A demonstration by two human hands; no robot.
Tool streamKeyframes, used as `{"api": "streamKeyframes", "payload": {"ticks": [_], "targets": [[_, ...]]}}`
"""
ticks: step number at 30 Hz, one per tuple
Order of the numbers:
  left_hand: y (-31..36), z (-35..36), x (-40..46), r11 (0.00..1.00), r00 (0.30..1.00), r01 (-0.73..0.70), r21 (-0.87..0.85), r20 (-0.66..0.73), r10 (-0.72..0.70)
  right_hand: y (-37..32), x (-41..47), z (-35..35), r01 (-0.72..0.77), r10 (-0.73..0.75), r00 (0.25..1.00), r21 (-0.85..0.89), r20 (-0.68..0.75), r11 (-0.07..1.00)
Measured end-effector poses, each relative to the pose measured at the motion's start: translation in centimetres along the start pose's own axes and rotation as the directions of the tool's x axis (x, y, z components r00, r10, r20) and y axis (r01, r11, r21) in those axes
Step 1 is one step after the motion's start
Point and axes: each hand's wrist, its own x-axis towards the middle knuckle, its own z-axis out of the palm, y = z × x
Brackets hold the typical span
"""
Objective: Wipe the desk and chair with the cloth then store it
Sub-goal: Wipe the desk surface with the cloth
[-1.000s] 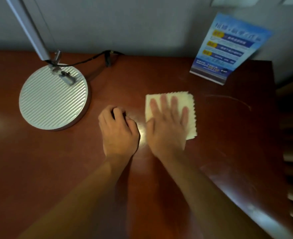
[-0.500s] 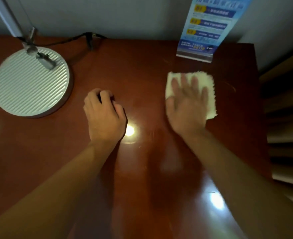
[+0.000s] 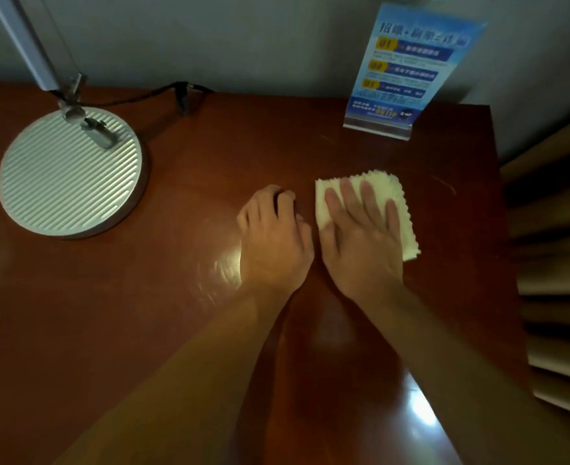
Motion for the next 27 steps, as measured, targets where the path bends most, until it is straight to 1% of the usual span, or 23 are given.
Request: {"api": "streamKeyframes", "payload": {"ticks": [2, 5, 8, 11, 13, 16, 18, 20, 24, 27], "targets": [[0.0, -0.1, 0.1, 1.0, 1.0, 0.006, -0.001, -0.003, -0.006, 0.8, -2.3, 0.4, 0.011, -0.011, 1.0, 0.002, -0.003, 1.0], [0.2, -0.3, 0.2, 1.0, 1.0, 0.011, -0.005, 0.012, -0.01, 0.9, -1.7, 0.3, 0.015, -0.015, 1.0, -0.023, 0.013, 1.0], [0.2, -0.3, 0.2, 1.0, 1.0, 0.017, 0.004, 0.025, -0.017, 0.6, 2.0, -0.2, 0.058, -0.056, 0.998, -0.069, 0.042, 0.996], [0.2, -0.2, 0.2, 1.0, 0.999, 0.011, 0.024, 0.03, -0.012, 0.0, 8.0, -1.6, 0.056, -0.052, 0.996, -0.053, 0.072, 0.997], [0.3, -0.2, 0.2, 0.999, 0.999, 0.016, 0.031, 0.032, -0.017, -0.8, 10.2, -2.0, 0.046, -0.042, 0.997, -0.057, 0.071, 0.997], [0.3, -0.3, 0.2, 0.999, 0.999, 0.017, 0.031, 0.031, -0.018, -1.1, 8.4, -1.4, 0.039, -0.035, 0.998, -0.055, 0.056, 0.998], [0.3, -0.3, 0.2, 0.999, 0.999, 0.018, 0.028, 0.03, -0.019, -0.8, 5.5, -1.0, 0.067, -0.065, 0.998, -0.059, 0.022, 0.996], [0.3, -0.4, 0.2, 0.999, 0.999, 0.03, 0.026, 0.03, -0.031, -0.7, 4.3, -0.9, 0.081, -0.08, 0.996, -0.054, 0.034, 0.995], [0.3, -0.3, 0.2, 0.999, 0.999, 0.025, 0.023, 0.041, -0.026, -1.7, 6.8, -1.2, 0.103, -0.097, 0.993, -0.093, 0.072, 0.99], [0.3, -0.3, 0.2, 0.999, 0.999, 0.029, 0.023, 0.041, -0.03, -2.9, 9.3, -1.4, 0.109, -0.104, 0.992, -0.068, 0.076, 0.992]]}}
